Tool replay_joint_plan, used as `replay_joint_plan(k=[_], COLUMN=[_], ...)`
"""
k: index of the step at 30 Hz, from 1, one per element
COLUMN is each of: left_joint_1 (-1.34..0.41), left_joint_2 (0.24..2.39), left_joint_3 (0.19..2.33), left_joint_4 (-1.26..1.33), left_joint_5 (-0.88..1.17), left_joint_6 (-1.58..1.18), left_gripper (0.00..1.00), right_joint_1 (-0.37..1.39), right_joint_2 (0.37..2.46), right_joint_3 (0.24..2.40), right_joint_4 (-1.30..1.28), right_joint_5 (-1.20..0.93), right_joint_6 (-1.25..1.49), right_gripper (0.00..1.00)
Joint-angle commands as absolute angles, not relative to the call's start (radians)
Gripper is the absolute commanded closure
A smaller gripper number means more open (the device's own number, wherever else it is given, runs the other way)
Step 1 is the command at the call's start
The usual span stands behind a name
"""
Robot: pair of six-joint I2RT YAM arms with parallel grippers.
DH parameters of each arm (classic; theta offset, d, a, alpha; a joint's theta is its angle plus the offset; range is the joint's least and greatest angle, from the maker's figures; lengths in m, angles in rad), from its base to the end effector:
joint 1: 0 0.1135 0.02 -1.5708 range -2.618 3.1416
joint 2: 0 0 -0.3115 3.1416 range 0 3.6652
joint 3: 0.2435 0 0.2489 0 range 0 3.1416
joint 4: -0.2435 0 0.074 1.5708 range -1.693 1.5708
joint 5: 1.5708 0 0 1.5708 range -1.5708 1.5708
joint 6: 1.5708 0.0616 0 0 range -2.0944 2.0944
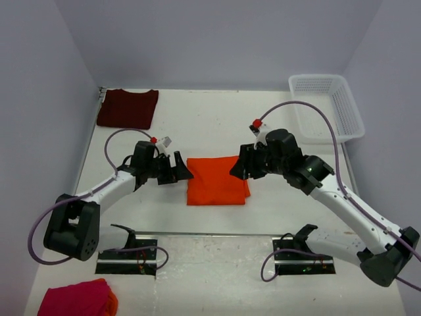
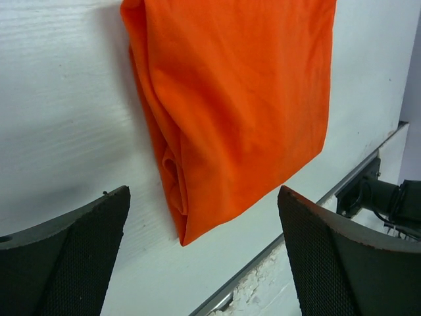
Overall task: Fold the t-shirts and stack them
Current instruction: Put the neatly folded tshirt into the corner of the board with the left arm
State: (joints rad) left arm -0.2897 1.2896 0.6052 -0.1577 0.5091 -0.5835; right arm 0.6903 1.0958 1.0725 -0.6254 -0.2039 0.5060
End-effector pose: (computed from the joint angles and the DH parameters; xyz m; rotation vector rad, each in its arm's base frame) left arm 0.2250 -0.0984 0.2112 -0.1210 2.5196 -0.9967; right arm 0.1674 0.1545 0.3637 -0.3349 2.3272 0.8554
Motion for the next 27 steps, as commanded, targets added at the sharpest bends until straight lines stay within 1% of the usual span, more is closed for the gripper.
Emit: replay_joint_plan(k=[1, 3, 6, 9, 12, 16, 27], left_joint_1=[-0.285, -0.285, -0.285, -0.285, -0.287, -0.290, -0.296], left_joint_2=[1.314, 1.362, 1.402, 1.428, 1.462, 1.518, 1.520], left_joint_3=[0.580, 0.555, 0.526, 0.515, 0.506, 0.508, 0.488], left_joint_4=[-0.029, 0.061, 0.112, 0.100, 0.127, 0.138, 0.138], left_joint_5=[0.612, 0.655, 0.675, 0.637, 0.624, 0.615, 0.566], left_joint_6=[-0.606, -0.624, -0.652, -0.650, -0.661, -0.654, -0.655], left_gripper=[0.07, 0.07, 0.07, 0.06, 0.07, 0.09, 0.11], right_joint_1=[0.673, 0.663, 0.647, 0.621, 0.600, 0.594, 0.568], right_joint_2=[1.007, 0.980, 0.928, 0.873, 0.841, 0.835, 0.798], right_joint_3=[1.039, 1.011, 0.985, 0.965, 0.951, 0.939, 0.925], right_joint_4=[-0.641, -0.641, -0.647, -0.646, -0.646, -0.646, -0.646], right_joint_5=[-0.176, -0.181, -0.189, -0.210, -0.245, -0.262, -0.296], right_joint_6=[0.482, 0.482, 0.479, 0.472, 0.466, 0.465, 0.465], right_gripper=[0.45, 0.44, 0.44, 0.44, 0.44, 0.44, 0.43])
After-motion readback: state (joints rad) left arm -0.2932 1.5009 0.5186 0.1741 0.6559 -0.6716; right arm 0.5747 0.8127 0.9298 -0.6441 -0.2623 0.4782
